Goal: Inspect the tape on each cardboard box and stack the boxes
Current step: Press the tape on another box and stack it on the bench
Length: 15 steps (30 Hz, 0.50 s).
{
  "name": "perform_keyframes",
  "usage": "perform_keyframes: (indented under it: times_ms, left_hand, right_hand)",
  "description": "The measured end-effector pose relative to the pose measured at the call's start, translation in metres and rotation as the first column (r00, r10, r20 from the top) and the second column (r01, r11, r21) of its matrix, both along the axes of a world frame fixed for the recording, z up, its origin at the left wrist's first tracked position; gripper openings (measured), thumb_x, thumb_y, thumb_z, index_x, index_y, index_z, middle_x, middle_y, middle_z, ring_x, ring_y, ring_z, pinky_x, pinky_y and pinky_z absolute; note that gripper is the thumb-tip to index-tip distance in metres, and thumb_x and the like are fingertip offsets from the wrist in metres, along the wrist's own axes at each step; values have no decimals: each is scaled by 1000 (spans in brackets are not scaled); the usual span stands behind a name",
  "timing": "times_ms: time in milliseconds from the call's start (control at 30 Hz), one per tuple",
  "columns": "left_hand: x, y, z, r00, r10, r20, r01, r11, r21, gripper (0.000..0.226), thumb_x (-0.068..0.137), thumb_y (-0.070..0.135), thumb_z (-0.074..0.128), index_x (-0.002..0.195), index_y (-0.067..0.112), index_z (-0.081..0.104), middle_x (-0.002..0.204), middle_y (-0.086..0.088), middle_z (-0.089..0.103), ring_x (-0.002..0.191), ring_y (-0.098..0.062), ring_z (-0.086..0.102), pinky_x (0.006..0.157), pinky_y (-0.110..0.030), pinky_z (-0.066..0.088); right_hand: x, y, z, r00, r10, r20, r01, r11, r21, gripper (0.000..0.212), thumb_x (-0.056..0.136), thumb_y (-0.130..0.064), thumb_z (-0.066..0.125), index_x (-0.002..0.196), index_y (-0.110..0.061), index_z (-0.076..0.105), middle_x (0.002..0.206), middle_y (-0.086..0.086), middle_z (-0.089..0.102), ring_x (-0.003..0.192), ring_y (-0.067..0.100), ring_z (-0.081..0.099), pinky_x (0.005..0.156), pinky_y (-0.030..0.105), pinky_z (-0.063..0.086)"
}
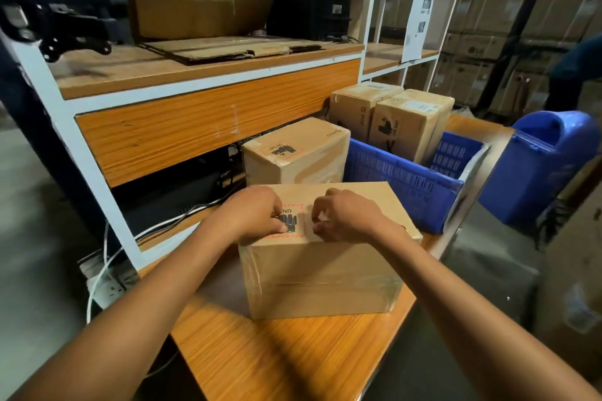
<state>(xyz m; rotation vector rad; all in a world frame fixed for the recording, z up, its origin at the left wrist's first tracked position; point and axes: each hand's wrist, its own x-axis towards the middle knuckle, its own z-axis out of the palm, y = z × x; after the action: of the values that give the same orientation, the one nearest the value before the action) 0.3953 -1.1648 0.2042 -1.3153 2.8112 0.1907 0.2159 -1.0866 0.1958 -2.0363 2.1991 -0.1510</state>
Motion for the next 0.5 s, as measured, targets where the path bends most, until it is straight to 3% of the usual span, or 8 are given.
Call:
perform_keyframes:
  times_ms: [100,200,300,500]
  left_hand:
    - [-12,-10,10,999,-25,48,22,998,64,61,82,41,79,137,20,59,134,1,61,121,-21,56,96,-34,47]
    - [-19,-24,12,996,-45,81,36,993,110,83,77,40,83,148,21,45,147,2,52,134,-22,48,105,-36,43]
    - [-24,-36,11,984,-55,169,31,989,142,78,75,50,82,142,25,53,138,4,60,118,-21,58,100,-40,49]
    - [-43,-29,24,977,-33,208,5,991,135,72,68,42,89,128,10,63,119,-4,69,104,-24,64,91,-38,55]
  right_hand:
    - [1,-11,14,999,43,-14,-42,994,99,40,88,-38,73,126,-28,64,125,-1,61,104,18,56,85,32,50]
    - [1,-29,26,995,88,41,-96,952,291,74,86,-28,77,151,-25,43,147,2,51,132,25,49,106,39,44]
    - [0,-46,31,989,145,-5,-124,864,487,85,89,-31,75,159,-29,26,156,3,41,141,27,39,113,42,38]
    - [-5,-50,31,981,188,-49,-138,850,509,85,89,-30,75,158,-32,26,157,2,40,140,27,40,114,45,37]
